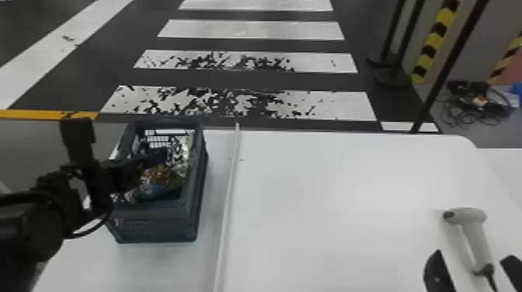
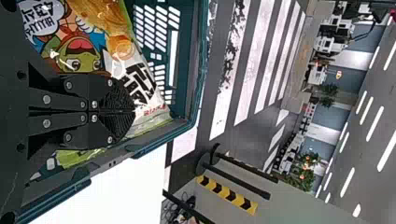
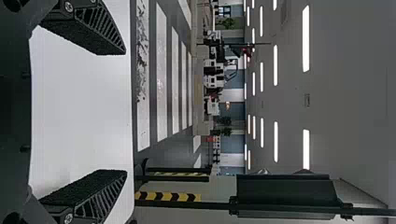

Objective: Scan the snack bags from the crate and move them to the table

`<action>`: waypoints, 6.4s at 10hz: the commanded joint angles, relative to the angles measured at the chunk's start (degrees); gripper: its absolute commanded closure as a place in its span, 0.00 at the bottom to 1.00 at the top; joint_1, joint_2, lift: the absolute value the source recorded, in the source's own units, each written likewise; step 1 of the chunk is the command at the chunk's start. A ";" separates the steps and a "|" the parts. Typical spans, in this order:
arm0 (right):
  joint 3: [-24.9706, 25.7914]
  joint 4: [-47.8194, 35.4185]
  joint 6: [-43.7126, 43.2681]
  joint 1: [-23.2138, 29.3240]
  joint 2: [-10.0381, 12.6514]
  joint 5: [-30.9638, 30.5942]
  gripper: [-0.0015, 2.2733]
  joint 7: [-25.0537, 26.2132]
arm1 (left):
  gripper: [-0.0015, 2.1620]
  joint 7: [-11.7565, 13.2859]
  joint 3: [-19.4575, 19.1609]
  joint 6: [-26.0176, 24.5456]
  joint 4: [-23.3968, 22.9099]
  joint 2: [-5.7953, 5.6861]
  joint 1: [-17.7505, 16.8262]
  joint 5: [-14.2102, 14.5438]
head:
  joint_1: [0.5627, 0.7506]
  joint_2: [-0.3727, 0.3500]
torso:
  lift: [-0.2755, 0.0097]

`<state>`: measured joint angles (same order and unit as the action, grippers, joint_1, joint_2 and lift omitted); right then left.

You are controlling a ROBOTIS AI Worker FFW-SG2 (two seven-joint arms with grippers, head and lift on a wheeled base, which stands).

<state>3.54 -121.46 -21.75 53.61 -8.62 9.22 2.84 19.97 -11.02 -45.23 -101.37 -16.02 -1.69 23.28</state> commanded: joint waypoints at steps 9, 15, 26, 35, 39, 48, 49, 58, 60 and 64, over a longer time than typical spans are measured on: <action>-0.56 -0.18 -1.14 0.09 -0.44 0.62 0.04 -0.02 | 0.00 2.88 -4.19 -17.31 -8.93 -5.52 3.10 2.29 | 0.70 0.59 | 0.63; -1.35 -2.02 -4.83 2.37 -0.26 0.62 0.04 -0.02 | 0.01 0.86 -0.05 -19.24 -7.35 -5.43 -1.56 1.15 | 0.70 0.61 | 0.63; -3.46 -2.90 -4.83 4.31 0.00 1.68 0.04 -0.02 | 0.01 7.19 5.48 -34.53 -6.21 -10.70 -9.03 -5.97 | 0.70 0.63 | 0.63; -3.28 -4.48 -9.76 6.77 3.25 0.97 0.04 -0.02 | 0.01 19.40 16.29 -34.18 -2.16 -20.46 -18.88 -6.32 | 0.70 0.59 | 0.63; -3.37 -4.40 -9.76 6.77 4.40 1.41 0.04 -0.02 | 0.01 20.28 19.90 -22.93 2.67 -23.71 -19.67 -7.11 | 0.70 0.64 | 0.63; -2.40 -4.04 -10.11 7.47 5.10 3.61 0.04 -0.02 | 0.01 21.25 35.45 -5.53 19.98 -21.07 -28.10 -12.30 | 0.70 0.58 | 0.63; -2.31 -4.04 -10.28 7.74 5.10 3.61 0.04 -0.02 | 0.01 21.07 36.51 -3.95 20.86 -20.63 -28.37 -12.47 | 0.70 0.58 | 0.63; -1.79 -3.78 -11.69 8.35 5.01 3.61 0.04 -0.02 | 0.02 21.25 39.94 5.72 27.81 -19.84 -28.10 -14.40 | 0.70 0.56 | 0.63; -1.52 -3.43 -12.22 8.44 5.01 3.61 0.04 -0.02 | 0.03 20.99 40.99 8.18 29.48 -19.05 -27.93 -14.40 | 0.70 0.54 | 0.63; -0.82 -2.11 -14.33 8.44 4.75 4.49 0.04 -0.02 | 0.74 20.46 41.69 13.98 31.41 -18.08 -26.87 -15.11 | 0.70 0.50 | 0.63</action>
<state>2.63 -123.63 -35.82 62.05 -3.80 13.49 2.83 40.59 30.75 -31.69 -69.64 -34.09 -28.74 8.16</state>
